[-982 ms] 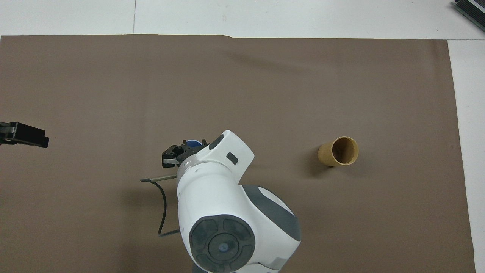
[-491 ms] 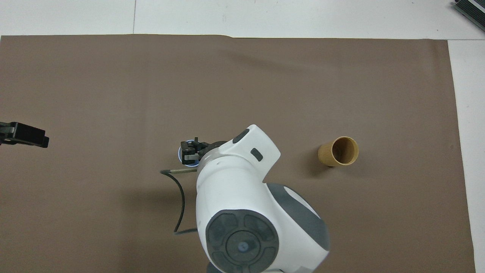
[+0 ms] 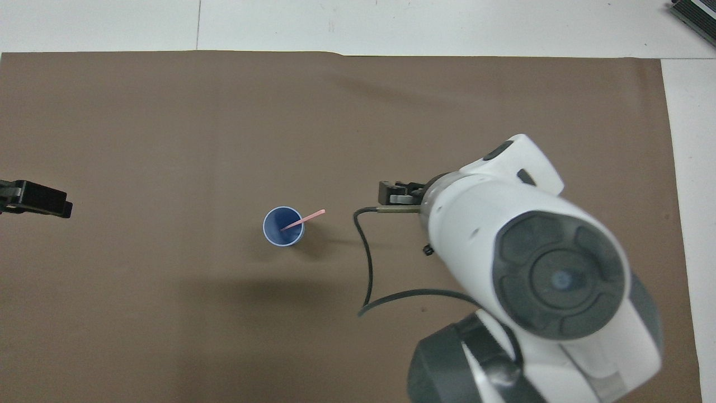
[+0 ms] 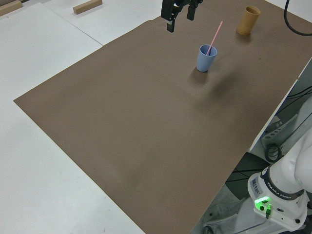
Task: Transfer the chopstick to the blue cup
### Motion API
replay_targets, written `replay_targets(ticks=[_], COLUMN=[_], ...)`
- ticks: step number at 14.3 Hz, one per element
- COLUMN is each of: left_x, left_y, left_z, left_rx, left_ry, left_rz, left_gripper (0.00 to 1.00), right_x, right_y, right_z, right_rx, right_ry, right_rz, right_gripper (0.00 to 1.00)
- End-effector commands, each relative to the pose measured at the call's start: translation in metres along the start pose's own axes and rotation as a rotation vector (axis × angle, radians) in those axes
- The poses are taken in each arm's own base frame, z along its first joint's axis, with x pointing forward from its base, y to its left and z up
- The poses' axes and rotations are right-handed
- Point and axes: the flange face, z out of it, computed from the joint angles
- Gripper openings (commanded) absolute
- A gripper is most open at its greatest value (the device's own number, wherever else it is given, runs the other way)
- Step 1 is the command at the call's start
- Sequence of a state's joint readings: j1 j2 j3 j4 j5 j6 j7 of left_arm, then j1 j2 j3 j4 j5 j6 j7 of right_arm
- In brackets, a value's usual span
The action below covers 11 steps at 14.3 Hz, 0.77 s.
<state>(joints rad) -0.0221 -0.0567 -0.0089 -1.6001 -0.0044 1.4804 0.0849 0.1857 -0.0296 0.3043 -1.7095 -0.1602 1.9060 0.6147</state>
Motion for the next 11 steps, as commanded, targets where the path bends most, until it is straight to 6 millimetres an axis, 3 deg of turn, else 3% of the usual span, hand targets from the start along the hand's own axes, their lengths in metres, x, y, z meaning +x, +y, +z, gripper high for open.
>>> replay_targets(ticks=[1, 4, 9, 11], left_x=[-0.005, -0.005, -0.005, -0.005], left_y=[-0.002, -0.002, -0.002, -0.002], left_z=[-0.005, -0.005, -0.006, -0.005], left_rx=[-0.013, -0.013, -0.012, -0.013], left_ry=[0.001, 0.001, 0.003, 0.001], left_rz=[0.004, 0.004, 0.004, 0.004], left_gripper=[1.0, 1.0, 1.0, 1.0], right_x=[0.013, 0.031, 0.054, 0.06], right_y=[0.06, 0.116, 0.16, 0.178], right_z=[0.008, 0.012, -0.017, -0.016], right_rx=[-0.011, -0.004, 0.012, 0.011], right_ry=[-0.083, -0.139, -0.165, -0.181], right_rz=[-0.052, -0.065, -0.089, -0.086], right_gripper=[1.0, 1.0, 1.0, 1.0])
